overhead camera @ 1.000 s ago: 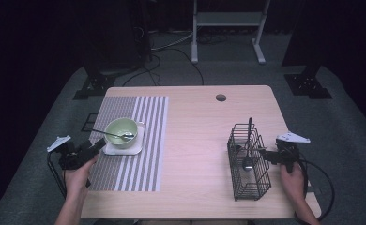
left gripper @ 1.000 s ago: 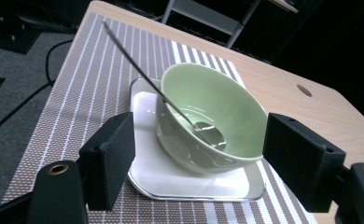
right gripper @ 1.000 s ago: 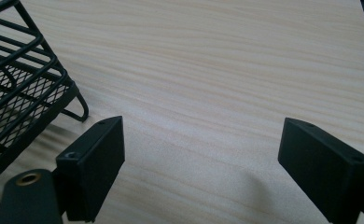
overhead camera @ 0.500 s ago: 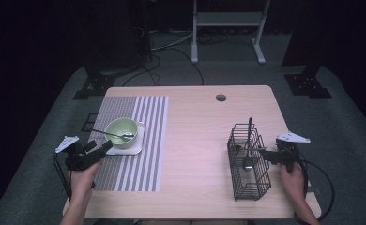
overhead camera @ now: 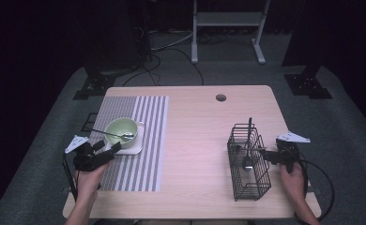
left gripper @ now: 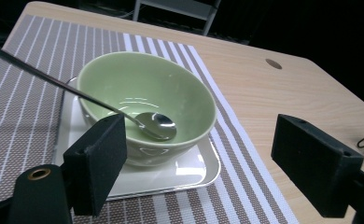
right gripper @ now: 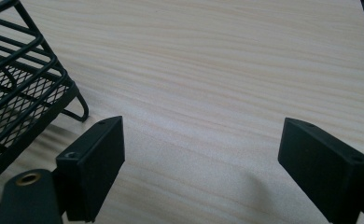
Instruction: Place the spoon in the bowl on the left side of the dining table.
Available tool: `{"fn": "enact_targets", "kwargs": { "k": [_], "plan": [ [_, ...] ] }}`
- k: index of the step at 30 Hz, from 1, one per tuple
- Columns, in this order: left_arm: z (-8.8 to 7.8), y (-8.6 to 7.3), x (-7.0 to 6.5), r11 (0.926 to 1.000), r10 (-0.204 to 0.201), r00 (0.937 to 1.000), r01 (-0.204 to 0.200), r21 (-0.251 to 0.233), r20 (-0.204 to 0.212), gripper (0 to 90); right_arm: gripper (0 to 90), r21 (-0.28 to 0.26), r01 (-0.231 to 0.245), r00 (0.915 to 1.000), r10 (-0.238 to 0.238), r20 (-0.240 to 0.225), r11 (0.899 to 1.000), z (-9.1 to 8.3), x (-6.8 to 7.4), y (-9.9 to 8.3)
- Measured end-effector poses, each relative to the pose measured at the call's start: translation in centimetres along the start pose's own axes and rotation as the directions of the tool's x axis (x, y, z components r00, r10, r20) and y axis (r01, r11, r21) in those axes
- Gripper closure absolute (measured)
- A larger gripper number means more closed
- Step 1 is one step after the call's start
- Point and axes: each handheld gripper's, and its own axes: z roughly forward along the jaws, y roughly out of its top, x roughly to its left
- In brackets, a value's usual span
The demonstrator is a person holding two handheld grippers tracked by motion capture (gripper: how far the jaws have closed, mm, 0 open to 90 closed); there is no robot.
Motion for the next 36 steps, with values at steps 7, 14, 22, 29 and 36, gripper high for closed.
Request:
{"fn": "enact_targets", "kwargs": {
  "k": [7,14,22,29,36],
  "plan": [
    [0.6,-0.3,-0.4,0.9998,0.000,1.0000,0.000,0.021,0.008,13.2,13.6,0.000,-0.001,1.0000,0.001,-0.001,1.000,0.0,0.0,0.0],
    [0.9,-0.5,-0.9,0.9995,0.001,0.9996,-0.002,0.033,0.028,11.2,13.6,0.000,0.000,1.0000,0.000,0.000,1.000,0.0,0.0,0.0],
    [1.5,-0.6,-1.9,0.9986,0.019,0.9982,-0.022,0.049,0.057,10.2,13.6,0.000,-0.001,1.0000,0.001,-0.001,1.000,0.0,0.0,0.0],
    [1.9,-0.7,-3.0,0.9972,0.045,0.9959,-0.049,0.056,0.078,9.5,13.6,-0.001,-0.001,1.0000,0.001,-0.002,1.000,0.0,0.0,0.0],
    [2.4,-0.9,-4.0,0.9959,0.059,0.9931,-0.065,0.062,0.102,9.5,13.6,-0.001,-0.002,1.0000,0.002,-0.003,1.000,0.0,0.0,0.0]
  ]
}}
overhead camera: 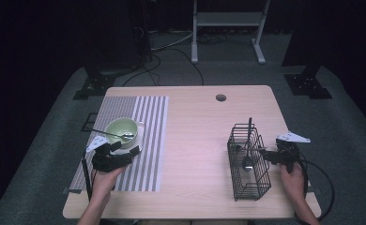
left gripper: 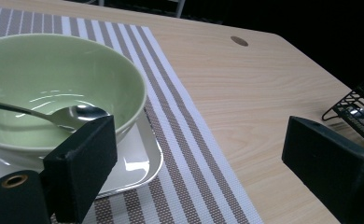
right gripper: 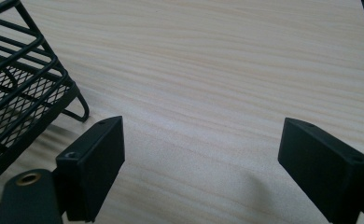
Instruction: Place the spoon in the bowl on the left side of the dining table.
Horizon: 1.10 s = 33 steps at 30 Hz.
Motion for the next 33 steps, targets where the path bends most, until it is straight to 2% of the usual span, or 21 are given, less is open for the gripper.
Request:
{"fn": "enact_targets", "kwargs": {
  "k": [6,18,27,33],
  "plan": [
    [0.2,-0.2,-0.9,0.9997,0.022,0.9996,-0.022,0.008,0.019,9.5,13.6,0.001,0.001,1.0000,-0.001,0.000,1.000,0.0,0.0,0.0],
    [0.9,-0.7,-2.2,0.9991,0.032,0.9973,-0.034,0.025,0.066,9.5,13.6,0.001,-0.001,1.0000,0.001,-0.002,1.000,0.0,0.0,0.0],
    [1.5,-1.5,-2.8,0.9985,0.029,0.9960,-0.033,0.043,0.084,9.4,13.6,0.001,-0.002,1.0000,0.002,-0.002,1.000,0.0,0.0,0.0],
    [1.7,-2.1,-3.4,0.9975,0.041,0.9945,-0.047,0.054,0.097,9.5,13.6,0.000,-0.001,1.0000,0.001,-0.002,1.000,0.0,0.0,0.0]
  ]
}}
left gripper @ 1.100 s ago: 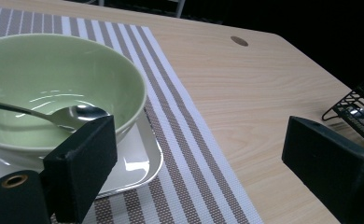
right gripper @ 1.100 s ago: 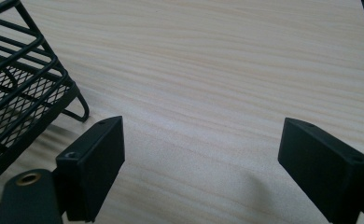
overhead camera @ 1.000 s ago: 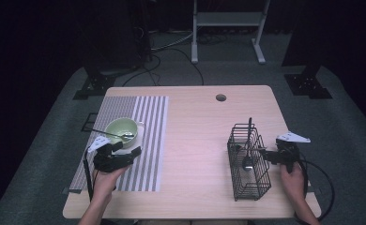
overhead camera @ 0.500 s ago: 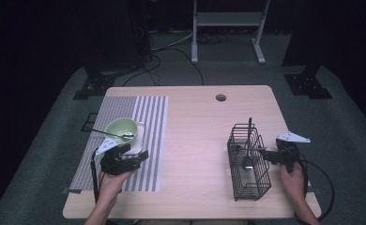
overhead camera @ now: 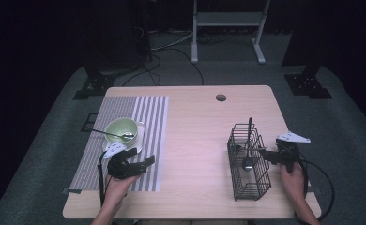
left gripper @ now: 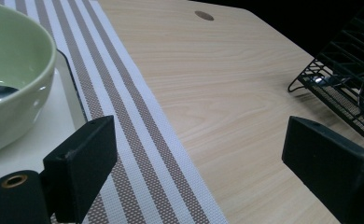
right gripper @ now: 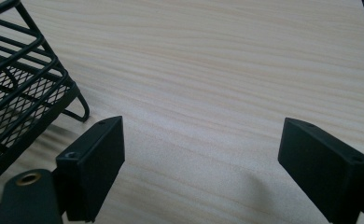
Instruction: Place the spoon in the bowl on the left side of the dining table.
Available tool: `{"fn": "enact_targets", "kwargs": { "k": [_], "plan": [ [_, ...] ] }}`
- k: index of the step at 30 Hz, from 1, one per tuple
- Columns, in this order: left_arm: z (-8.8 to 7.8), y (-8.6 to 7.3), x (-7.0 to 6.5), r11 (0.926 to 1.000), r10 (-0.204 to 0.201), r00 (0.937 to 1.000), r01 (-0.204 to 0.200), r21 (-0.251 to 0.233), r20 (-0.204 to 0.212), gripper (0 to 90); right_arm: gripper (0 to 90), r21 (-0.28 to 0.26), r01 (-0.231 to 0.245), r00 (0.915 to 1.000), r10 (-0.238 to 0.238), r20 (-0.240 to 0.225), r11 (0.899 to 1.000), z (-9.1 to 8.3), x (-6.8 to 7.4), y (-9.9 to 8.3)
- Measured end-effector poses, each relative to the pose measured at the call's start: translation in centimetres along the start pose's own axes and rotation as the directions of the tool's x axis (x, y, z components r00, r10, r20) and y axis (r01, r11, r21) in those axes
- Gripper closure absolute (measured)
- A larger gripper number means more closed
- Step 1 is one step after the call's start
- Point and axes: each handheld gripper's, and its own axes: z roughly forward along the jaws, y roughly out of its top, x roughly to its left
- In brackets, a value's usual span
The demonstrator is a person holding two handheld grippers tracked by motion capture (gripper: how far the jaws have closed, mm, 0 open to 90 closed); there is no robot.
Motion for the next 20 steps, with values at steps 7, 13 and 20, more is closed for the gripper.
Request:
{"fn": "enact_targets", "kwargs": {
  "k": [7,13,20],
  "plan": [
    [0.3,-0.7,-0.3,0.9999,0.009,1.0000,-0.009,0.013,0.001,9.5,13.6,0.000,0.001,1.0000,-0.001,0.001,1.000,0.0,0.0,0.0],
    [0.6,-1.1,-0.9,0.9991,0.032,0.9994,-0.033,0.026,0.013,9.5,13.6,-0.001,-0.001,1.0000,0.001,0.001,1.000,0.0,0.0,0.0],
    [0.7,-1.4,-1.4,0.9987,0.044,0.9986,-0.044,0.026,0.030,9.5,13.6,0.000,-0.005,1.0000,0.005,-0.001,1.000,0.0,0.0,0.0]
  ]
}}
